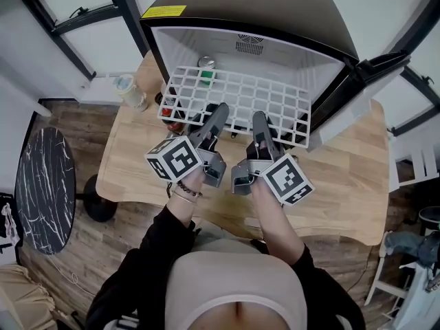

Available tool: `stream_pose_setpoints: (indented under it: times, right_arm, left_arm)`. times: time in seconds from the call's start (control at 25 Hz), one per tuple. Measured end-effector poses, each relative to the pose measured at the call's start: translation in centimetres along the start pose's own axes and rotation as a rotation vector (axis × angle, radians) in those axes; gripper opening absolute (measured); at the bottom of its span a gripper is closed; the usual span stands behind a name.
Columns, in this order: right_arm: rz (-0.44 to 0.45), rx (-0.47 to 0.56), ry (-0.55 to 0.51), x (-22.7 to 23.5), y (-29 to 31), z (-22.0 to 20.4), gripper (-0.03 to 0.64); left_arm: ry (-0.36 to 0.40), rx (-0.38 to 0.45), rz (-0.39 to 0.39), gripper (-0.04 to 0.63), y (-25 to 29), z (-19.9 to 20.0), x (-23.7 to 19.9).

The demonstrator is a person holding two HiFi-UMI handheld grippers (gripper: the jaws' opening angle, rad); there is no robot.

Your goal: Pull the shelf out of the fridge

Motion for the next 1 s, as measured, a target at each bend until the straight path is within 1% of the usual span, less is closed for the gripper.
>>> stream_pose_setpoints:
  times: [0.76,0.84,0.92,1.0]
  right_arm:
    - [-0.008,0.014,0.000,-0.3,-1.2,-0.5,0.114]
    - [0.000,0.029,-0.018,-0.5,-1.5,-0.3,0.114]
    - [0.007,0.047,-0.059,-0.8,-1.9,-0.2,0.110]
    - [0.008,0.039,-0.064,-1.0,-2.1,-0.3,0.112]
  left_arm:
    - [-0.005,-0.003,-0.025,0.160,-0.9,-0.2,0.7]
    - [-0.003,-0.006,-0.029,0.159,-1.1,-0.3,0.8]
    - [-0.012,-0.002,-0.035,0.155,-1.4,-0.5,0.9]
    - [-0.016,0.008,-0.028,0.155,-1.8,-0.5,1.2]
Point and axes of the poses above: the fingertips, and each gripper's own axes: y forward along the fingers, x to its right, z out of its top, the point moved 2 cm from there along -y, backward along the fingers, and after that the axes turned 12 degrees about -z, right-handed, at the moved point
